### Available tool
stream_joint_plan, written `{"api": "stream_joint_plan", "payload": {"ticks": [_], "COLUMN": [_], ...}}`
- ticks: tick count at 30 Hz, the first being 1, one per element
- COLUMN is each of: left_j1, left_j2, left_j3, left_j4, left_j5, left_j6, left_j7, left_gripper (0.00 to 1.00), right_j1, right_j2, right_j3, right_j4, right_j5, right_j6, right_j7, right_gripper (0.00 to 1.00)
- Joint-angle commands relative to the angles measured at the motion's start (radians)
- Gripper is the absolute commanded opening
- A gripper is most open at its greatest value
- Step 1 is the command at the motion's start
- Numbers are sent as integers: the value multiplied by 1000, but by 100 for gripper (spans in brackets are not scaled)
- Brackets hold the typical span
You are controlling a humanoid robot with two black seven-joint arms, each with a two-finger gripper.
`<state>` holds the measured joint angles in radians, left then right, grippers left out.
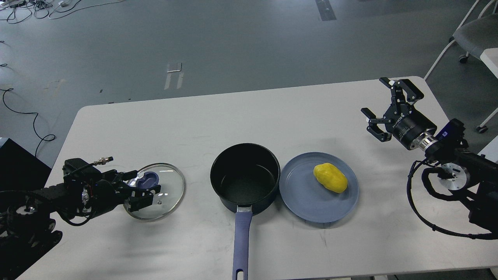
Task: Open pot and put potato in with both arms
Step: 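Release the lid and raise the left gripper away, then reach the right gripper down and grasp the yellow potato on the plate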
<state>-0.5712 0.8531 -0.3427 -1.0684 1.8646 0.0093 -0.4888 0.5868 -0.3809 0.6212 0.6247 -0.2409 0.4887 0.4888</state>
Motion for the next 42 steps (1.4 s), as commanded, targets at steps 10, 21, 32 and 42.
{"api": "stream_joint_plan", "payload": {"ticks": [10, 21, 32, 42], "left_j1": [-223, -142, -114, -114], "left_j2": [84, -158, -247, -259], "left_j3": [-7, -76, -159, -165], "left_j4": [-171, 24, 151, 148], "left_j5": [-1086, -1532, -1547, -1544], "left_j6": [-299, -312, -445, -454], "left_j7": [0, 0, 0, 0], "left_gripper": [98, 98, 98, 98], "right_j1": [8, 4, 154, 597], "right_j2": [-55, -68, -349, -576], "right_j3": [-2, -72, -253, -570], "right_j4": [12, 35, 295, 700], "right_j5": [0, -14, -415, -906], "right_j6": [0, 0, 0, 0], "right_j7": [0, 0, 0, 0], "right_gripper": [100, 100, 100, 100]}}
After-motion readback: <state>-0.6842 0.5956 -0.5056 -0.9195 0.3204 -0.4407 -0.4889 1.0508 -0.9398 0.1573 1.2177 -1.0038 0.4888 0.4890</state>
